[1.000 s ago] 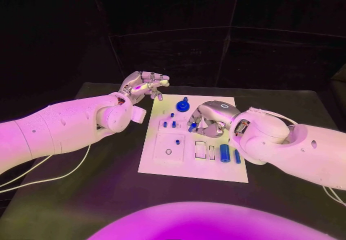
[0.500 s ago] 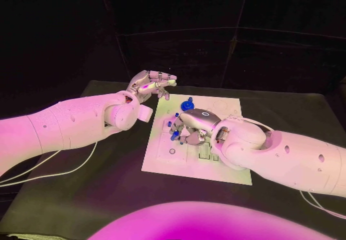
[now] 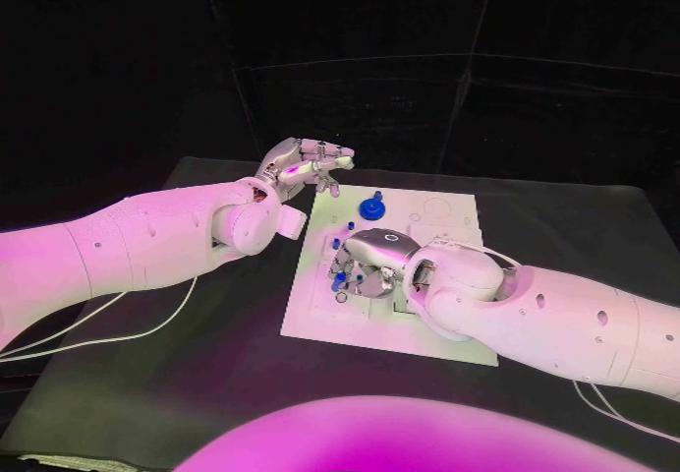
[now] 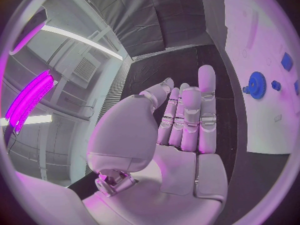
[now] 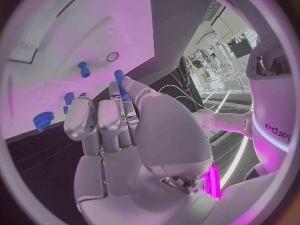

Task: Assemble the parts on the task board

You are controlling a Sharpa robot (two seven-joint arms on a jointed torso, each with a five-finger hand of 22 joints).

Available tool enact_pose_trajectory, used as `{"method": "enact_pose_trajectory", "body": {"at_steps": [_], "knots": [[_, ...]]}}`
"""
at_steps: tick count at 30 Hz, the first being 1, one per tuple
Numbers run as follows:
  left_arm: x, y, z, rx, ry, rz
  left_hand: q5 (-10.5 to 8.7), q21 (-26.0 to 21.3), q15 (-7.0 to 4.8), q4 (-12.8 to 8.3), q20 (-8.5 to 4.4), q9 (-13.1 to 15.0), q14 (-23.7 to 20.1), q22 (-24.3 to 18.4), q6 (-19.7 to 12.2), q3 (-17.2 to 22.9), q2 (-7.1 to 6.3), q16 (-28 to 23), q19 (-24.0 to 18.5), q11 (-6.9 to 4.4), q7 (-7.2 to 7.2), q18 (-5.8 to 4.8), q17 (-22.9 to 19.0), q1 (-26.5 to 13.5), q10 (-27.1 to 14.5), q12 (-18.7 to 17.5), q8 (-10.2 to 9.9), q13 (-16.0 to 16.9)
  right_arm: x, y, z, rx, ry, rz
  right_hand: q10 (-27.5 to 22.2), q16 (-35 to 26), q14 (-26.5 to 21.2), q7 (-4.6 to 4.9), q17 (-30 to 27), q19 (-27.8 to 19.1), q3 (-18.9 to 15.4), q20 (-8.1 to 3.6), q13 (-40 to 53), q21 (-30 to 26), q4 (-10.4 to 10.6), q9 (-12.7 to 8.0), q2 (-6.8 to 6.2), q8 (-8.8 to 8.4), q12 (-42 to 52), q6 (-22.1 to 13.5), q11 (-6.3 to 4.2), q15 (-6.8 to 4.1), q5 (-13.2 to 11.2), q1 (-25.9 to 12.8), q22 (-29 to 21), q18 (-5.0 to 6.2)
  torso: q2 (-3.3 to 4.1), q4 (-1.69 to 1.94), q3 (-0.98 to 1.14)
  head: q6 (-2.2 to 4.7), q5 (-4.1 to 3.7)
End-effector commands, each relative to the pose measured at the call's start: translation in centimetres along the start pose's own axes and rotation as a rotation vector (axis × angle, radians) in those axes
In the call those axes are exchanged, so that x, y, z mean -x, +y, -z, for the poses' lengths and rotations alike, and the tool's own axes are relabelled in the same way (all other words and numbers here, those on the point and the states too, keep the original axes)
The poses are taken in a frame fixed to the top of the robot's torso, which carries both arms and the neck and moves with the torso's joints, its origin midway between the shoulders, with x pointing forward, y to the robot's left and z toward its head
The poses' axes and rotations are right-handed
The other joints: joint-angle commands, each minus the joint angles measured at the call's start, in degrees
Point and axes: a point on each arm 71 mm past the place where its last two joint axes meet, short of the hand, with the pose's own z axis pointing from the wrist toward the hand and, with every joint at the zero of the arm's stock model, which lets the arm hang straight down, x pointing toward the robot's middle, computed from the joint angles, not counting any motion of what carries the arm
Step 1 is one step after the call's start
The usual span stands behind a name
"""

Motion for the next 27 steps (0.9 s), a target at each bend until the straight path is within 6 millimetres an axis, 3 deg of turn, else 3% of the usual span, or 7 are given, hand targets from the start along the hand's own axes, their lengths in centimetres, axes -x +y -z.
{"method": "enact_pose_trajectory", "body": {"at_steps": [1,27], "knots": [[-0.13,-0.16,-0.09,-0.011,0.008,0.008,0.22,-0.3,0.16,-0.1,0.1,0.0,-0.4,-0.1,-0.5,-0.4,0.07,-0.3,-0.1,-0.05,0.07,0.79,-0.1,0.3,-0.4,0.3,0.3,0.1,-0.32,0.13,-0.11,0.012,0.044,0.04,-0.1,0.3,0.8,0.3,0.0,0.3,0.3,0.23,0.0,0.2,0.0,0.1,-0.51,0.34,-0.4,0.0,0.31,-0.15,0.2,0.2,0.0,-1.13,0.01,-0.01,0.04,0.0,0.11],[-0.2,-0.13,-0.14,-0.01,0.011,0.009,0.22,-0.3,0.16,-0.1,0.1,0.0,-0.4,-0.1,-0.5,-0.4,0.07,-0.3,-0.1,-0.05,0.07,0.79,-0.1,0.3,-0.4,0.3,0.3,0.1,-0.87,-0.26,-0.52,-0.013,0.079,0.085,-0.1,0.3,0.8,0.3,0.1,0.2,0.4,0.26,0.0,0.2,-0.1,0.1,-0.56,0.32,-0.5,0.0,0.32,-0.13,0.3,0.2,0.0,-1.13,-0.03,0.03,-0.03,0.0,0.53]]}}
